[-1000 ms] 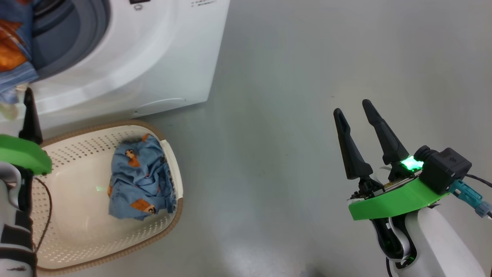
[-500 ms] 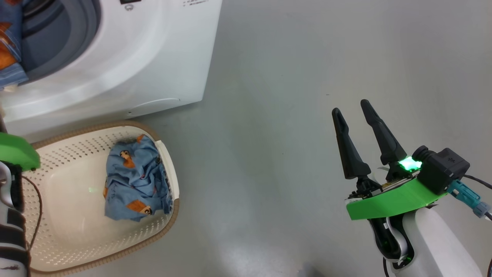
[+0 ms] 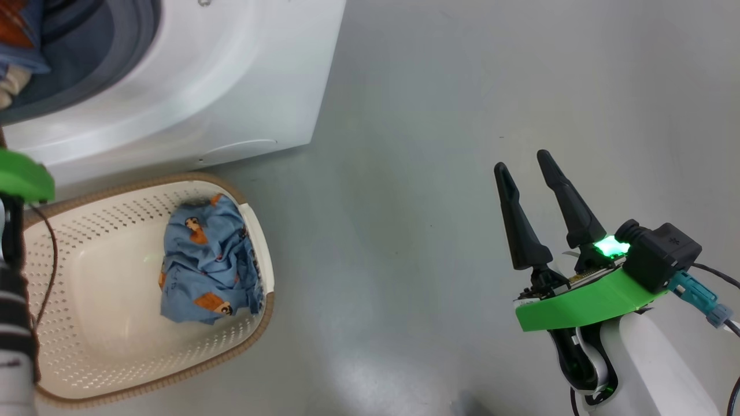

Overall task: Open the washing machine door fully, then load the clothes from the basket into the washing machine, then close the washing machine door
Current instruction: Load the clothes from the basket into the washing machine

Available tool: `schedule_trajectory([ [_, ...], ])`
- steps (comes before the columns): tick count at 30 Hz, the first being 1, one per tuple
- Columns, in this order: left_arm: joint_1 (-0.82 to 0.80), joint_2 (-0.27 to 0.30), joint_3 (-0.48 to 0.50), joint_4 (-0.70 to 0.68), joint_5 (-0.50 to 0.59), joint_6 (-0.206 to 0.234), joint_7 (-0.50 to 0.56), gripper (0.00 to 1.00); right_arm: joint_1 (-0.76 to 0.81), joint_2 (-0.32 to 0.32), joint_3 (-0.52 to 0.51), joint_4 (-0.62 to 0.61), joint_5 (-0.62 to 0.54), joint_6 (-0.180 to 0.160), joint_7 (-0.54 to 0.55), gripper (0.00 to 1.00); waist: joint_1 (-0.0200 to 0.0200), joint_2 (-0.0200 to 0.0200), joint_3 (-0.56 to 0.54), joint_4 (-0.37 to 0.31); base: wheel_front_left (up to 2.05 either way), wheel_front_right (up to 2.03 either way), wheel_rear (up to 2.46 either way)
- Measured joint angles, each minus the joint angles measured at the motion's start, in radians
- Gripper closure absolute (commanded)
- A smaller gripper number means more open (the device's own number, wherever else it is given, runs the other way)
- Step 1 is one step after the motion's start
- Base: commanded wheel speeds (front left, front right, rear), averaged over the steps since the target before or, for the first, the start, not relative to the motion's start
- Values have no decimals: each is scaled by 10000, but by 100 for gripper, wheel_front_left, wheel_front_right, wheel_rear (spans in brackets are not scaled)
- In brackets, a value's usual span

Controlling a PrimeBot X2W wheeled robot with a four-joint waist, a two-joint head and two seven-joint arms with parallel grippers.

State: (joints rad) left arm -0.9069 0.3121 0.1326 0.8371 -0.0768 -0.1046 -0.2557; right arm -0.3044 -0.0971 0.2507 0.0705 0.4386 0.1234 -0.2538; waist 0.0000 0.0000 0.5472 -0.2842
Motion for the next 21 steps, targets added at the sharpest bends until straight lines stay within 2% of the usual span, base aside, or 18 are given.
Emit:
schedule_trajectory([
  [6, -1445, 63, -339, 1164, 92, -19, 17, 100, -59, 44, 27, -4, 4, 0, 0, 0, 0, 0, 202, -96, 0, 0, 0],
  [12, -2921, 196, -679, 2280, 290, -88, 585, 100, -207, 136, 73, -21, 17, 0, 0, 0, 0, 0, 414, -280, 0, 0, 0],
  [16, -3749, 447, -803, 2930, 360, -86, 978, 100, -279, 247, 234, -23, 31, 0, 0, 0, 0, 0, 577, -469, 0, 0, 0],
  [21, -4656, 876, -938, 3313, 558, 104, 857, 100, -523, 324, 384, -52, 42, 0, 0, 0, 1, 0, 839, -744, 0, 0, 0],
])
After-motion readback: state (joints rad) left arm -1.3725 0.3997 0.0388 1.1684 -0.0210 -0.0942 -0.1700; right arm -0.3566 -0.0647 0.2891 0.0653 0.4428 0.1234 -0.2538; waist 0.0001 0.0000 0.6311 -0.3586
